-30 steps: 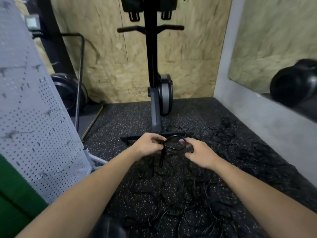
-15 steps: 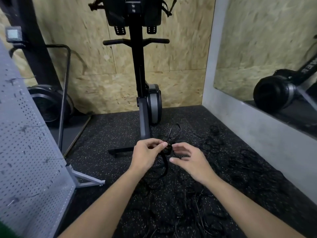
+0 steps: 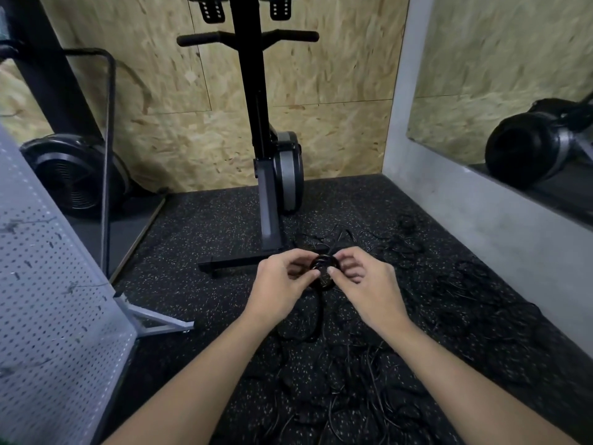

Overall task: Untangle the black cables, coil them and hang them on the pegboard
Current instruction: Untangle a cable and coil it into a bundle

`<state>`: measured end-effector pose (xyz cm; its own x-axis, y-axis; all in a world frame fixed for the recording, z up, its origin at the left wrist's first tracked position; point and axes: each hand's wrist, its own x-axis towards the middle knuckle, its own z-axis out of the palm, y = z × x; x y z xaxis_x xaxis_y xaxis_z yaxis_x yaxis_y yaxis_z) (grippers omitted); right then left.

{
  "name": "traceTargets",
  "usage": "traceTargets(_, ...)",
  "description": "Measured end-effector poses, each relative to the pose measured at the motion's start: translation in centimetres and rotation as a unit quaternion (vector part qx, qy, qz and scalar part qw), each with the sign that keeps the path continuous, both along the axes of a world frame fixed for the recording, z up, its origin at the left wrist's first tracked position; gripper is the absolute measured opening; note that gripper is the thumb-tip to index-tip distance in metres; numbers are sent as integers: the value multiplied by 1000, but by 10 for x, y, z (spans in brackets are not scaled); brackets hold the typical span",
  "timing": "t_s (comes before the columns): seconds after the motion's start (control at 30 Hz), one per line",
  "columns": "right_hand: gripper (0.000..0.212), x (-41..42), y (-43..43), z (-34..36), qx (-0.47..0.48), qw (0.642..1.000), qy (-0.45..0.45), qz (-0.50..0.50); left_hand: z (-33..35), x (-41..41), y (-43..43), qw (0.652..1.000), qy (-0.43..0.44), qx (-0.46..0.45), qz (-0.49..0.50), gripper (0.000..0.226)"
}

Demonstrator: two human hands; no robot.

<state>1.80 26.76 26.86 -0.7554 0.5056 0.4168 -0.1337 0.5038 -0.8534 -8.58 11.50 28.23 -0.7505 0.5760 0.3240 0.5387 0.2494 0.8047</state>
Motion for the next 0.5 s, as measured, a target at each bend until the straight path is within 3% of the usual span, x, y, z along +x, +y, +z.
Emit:
traceTargets(0.17,28,-1,-2,-2,123,991,-31,-38,0,11,3,991,129,-30,20,30)
traceTargets(0.33,27,7,-7,7,258,958,-76,-96,10,20,0,983,171,-60,30,18)
traceTargets(0.5,26,11,4,9,187,970,-122,-100,12,20,-5,985,148,-83,33,12)
